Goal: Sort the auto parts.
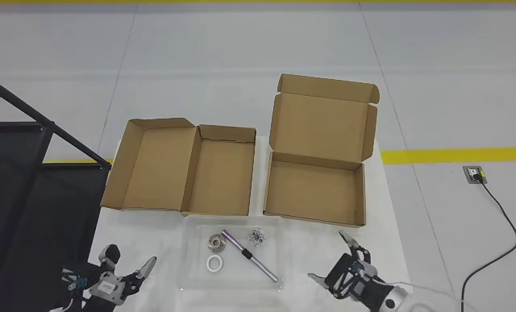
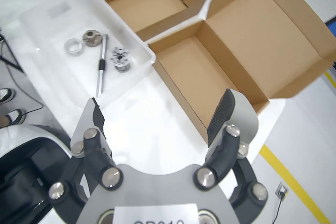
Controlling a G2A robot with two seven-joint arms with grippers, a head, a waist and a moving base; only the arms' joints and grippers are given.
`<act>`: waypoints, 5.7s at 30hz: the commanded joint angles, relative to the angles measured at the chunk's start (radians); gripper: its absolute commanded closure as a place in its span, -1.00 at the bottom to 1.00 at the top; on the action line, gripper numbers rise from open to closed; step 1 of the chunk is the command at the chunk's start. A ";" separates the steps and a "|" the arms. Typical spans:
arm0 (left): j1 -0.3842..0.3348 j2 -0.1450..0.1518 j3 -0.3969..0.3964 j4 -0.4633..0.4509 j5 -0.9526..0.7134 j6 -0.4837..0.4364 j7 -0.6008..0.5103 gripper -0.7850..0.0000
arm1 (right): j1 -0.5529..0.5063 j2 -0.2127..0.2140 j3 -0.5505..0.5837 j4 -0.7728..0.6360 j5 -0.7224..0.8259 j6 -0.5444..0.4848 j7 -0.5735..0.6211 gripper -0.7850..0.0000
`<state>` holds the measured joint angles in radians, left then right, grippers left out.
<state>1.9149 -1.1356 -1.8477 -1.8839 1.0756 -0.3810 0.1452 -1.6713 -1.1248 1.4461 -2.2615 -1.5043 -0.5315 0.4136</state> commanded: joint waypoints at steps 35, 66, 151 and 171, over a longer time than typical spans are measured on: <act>-0.023 -0.007 0.022 -0.005 -0.077 -0.005 -0.091 -1.00 | 0.893 -0.157 -0.690 0.611 0.353 0.037 0.604 -1.00; -0.007 -0.015 0.033 -0.038 -0.059 -0.019 -0.085 -1.00 | 1.095 -0.311 -0.908 0.974 0.349 0.173 0.671 -1.00; -0.014 -0.031 0.084 -0.056 0.028 0.038 -0.108 -1.00 | 1.261 -0.322 -0.557 1.435 0.276 0.287 0.475 0.05; -0.012 -0.033 0.085 -0.056 0.035 0.032 -0.106 -1.00 | 1.043 -0.258 -0.426 1.014 0.199 0.261 0.442 -1.00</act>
<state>1.9027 -1.1686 -1.7635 -1.9401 1.1101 -0.3491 0.0384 -0.5698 -1.3966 0.9952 -1.1279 -1.2883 -0.2600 0.8432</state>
